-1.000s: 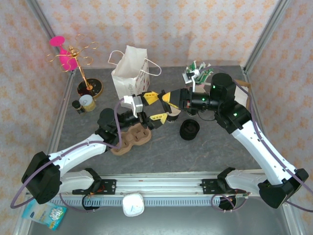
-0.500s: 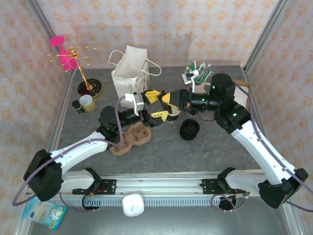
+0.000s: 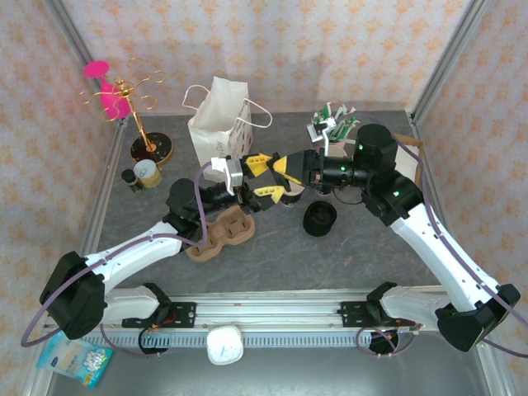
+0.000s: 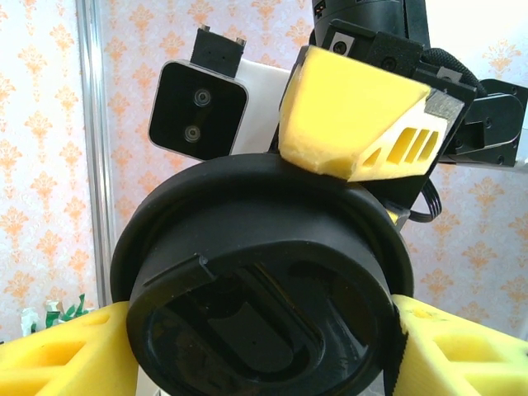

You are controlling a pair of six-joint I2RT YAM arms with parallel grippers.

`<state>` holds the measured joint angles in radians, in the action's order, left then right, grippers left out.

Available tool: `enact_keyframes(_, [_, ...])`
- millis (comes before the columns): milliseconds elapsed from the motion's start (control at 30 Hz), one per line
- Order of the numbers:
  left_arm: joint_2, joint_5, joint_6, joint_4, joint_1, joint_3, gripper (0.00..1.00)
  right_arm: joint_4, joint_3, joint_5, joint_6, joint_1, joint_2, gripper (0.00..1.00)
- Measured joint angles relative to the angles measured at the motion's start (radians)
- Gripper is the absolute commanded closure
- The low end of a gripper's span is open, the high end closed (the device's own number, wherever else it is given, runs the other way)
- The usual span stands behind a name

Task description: Pack the takeout coffee

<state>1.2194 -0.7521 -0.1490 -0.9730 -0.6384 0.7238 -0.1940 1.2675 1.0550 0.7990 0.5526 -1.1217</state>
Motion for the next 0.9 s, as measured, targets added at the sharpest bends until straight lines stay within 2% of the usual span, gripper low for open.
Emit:
enact_keyframes(133, [-0.013, 0.004, 0.008, 0.025, 0.000, 0.000, 0.35, -0.013, 0.001, -0.007, -0.019, -0.004, 0.000, 0.59])
enact_keyframes(300, [-0.046, 0.044, 0.026, 0.112, 0.000, 0.002, 0.36, -0.073, 0.018, -0.048, -0.059, -0.026, 0.000, 0.39])
enact_keyframes(467, [-0.066, 0.156, 0.022, 0.322, -0.006, 0.058, 0.39, -0.219, 0.116, -0.175, -0.150, -0.052, -0.008, 0.25])
enact_keyframes(733, [0.008, 0.433, -0.068, 0.790, -0.086, 0.324, 0.41, -0.410, 0.175, -0.439, -0.284, -0.103, -0.048, 0.15])
enact_keyframes(900, [0.127, 0.575, -0.146, 1.065, -0.123, 0.492, 0.41, -0.440, 0.117, -0.494, -0.312, -0.211, -0.048, 0.13])
